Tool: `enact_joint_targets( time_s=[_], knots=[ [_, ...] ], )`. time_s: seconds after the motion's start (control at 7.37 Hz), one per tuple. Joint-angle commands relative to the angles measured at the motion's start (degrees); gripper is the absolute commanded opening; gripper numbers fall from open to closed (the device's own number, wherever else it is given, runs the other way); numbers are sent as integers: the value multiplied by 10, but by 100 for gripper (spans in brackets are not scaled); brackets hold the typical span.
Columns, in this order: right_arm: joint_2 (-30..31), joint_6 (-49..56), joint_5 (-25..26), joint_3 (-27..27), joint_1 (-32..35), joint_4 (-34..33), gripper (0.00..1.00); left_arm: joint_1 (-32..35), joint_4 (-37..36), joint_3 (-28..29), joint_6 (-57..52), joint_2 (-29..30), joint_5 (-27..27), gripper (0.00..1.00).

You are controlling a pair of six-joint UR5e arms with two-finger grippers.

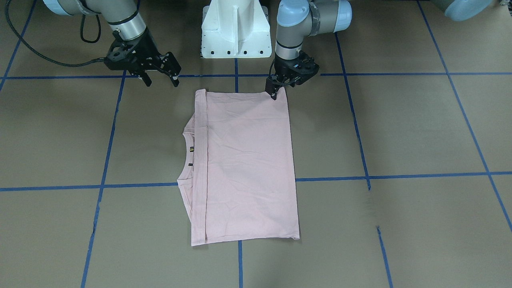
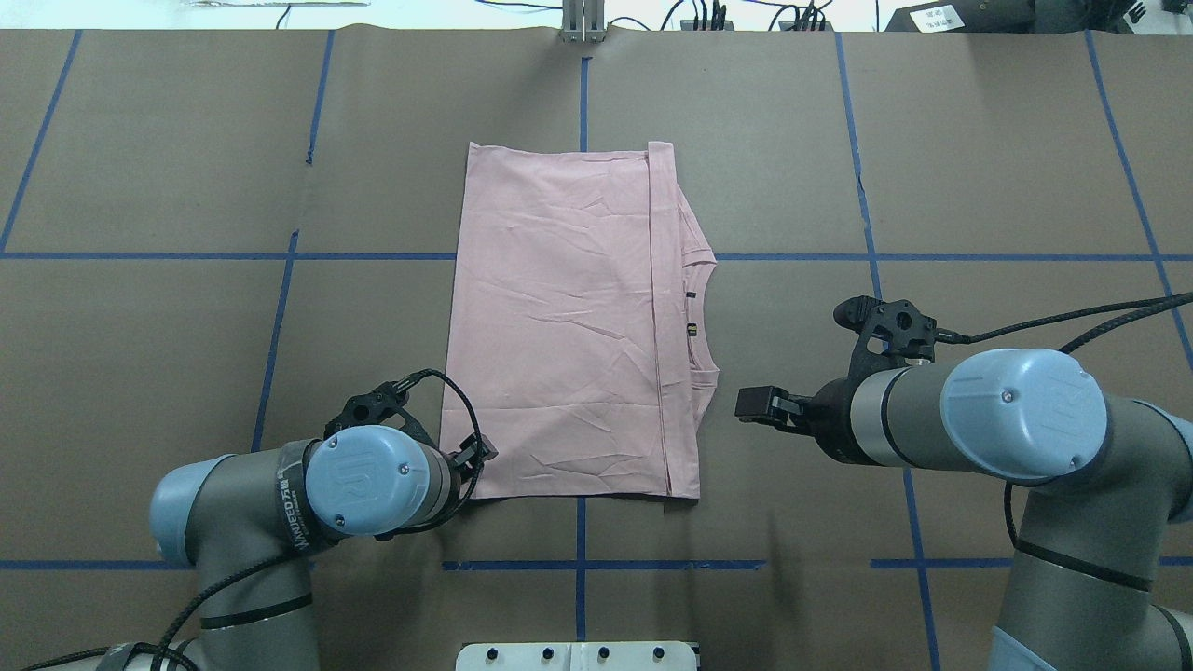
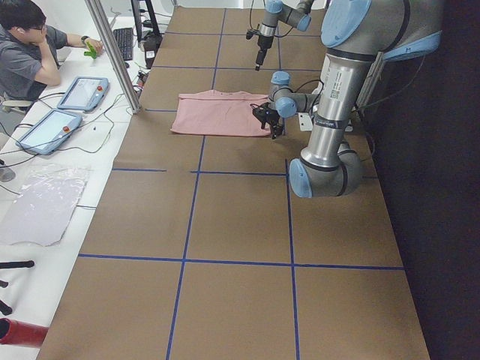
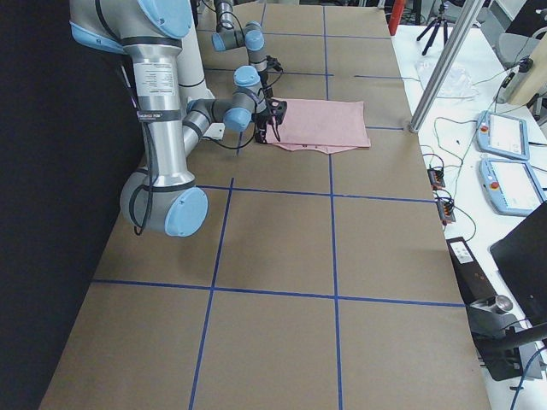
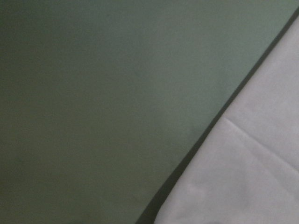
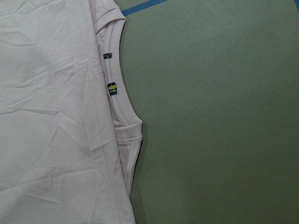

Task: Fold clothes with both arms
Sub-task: 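Move the left gripper back to the shirt's corner nearest the robot, then move the right gripper to the shirt's other near corner beside the left gripper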

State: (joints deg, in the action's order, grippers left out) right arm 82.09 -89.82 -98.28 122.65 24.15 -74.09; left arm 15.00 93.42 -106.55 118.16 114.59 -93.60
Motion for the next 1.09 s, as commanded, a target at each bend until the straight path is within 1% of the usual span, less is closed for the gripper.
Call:
enact_joint_targets(
  time_s=[0.0,0.27,0.41,0.68,0.95],
  knots=[
    [0,0,-1,0,1,0,100,-1,-1,-2,14,4,-1,62],
    [0,0,-1,1,2,0,100,-1,-1,-6,14,2,0,13],
    [0,0,-1,1,1,0,100,-1,-2,-7,12,2,-1,0],
    [1,0,-2,0,1,-4,100,-1,-2,-10,4,4,-3,0],
    [-1,-9,-2,-17,-8,-6,100,-1,-2,-14,-19,1,0,0]
  ],
)
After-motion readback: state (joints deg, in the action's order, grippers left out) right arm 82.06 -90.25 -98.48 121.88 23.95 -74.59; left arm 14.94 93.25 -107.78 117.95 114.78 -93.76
